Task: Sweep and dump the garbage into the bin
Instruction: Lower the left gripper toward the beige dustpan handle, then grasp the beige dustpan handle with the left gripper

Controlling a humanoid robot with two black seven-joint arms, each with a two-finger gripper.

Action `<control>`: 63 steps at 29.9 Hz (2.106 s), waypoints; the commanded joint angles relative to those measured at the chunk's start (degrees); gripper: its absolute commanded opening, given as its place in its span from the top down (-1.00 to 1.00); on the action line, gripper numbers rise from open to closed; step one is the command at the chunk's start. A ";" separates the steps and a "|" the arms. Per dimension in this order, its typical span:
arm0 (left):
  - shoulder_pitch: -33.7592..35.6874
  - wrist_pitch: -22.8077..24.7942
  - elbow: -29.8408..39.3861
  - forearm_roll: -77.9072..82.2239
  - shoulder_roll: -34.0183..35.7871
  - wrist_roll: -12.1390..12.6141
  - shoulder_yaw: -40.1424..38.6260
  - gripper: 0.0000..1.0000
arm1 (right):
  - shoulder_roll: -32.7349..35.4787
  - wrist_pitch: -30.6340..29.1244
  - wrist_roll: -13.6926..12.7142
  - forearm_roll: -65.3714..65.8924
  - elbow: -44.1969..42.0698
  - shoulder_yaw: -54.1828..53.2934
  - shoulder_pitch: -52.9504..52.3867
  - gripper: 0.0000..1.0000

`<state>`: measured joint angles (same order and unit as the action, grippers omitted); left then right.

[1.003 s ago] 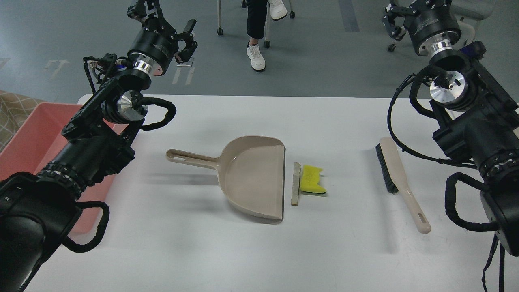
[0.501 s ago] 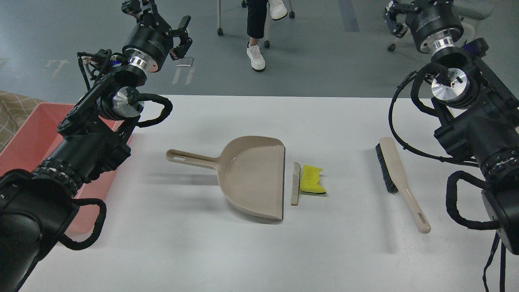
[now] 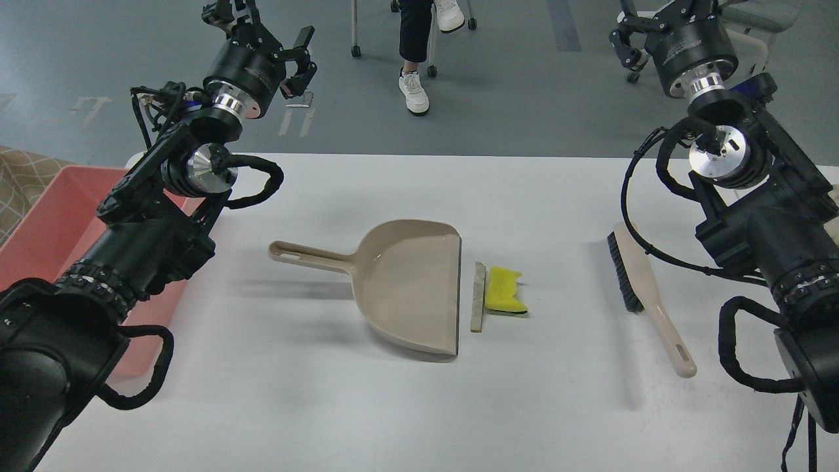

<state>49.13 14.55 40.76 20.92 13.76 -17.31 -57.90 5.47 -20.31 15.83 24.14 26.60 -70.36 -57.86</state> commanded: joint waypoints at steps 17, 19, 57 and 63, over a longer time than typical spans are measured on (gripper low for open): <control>-28.99 -5.59 39.65 0.17 19.63 0.09 3.50 -0.95 | 4.46 -0.26 0.08 -0.05 5.48 -0.05 6.36 -1.00; -33.89 -6.20 43.25 2.01 20.86 0.00 2.45 -0.95 | 4.28 -0.17 0.08 -0.05 5.48 -0.04 6.71 -1.00; -58.62 -17.72 47.05 30.85 13.22 -2.11 -0.02 -0.57 | 5.25 -0.44 0.34 -0.05 5.57 -0.66 8.73 -1.00; -55.03 -17.63 43.63 30.85 12.78 -1.85 2.96 -0.56 | 5.43 -0.44 0.34 -0.05 5.57 -0.66 8.82 -1.00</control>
<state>-8.06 -3.14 86.43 51.77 26.76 -19.23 -56.98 10.93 -20.74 16.18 24.08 32.19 -71.02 -49.05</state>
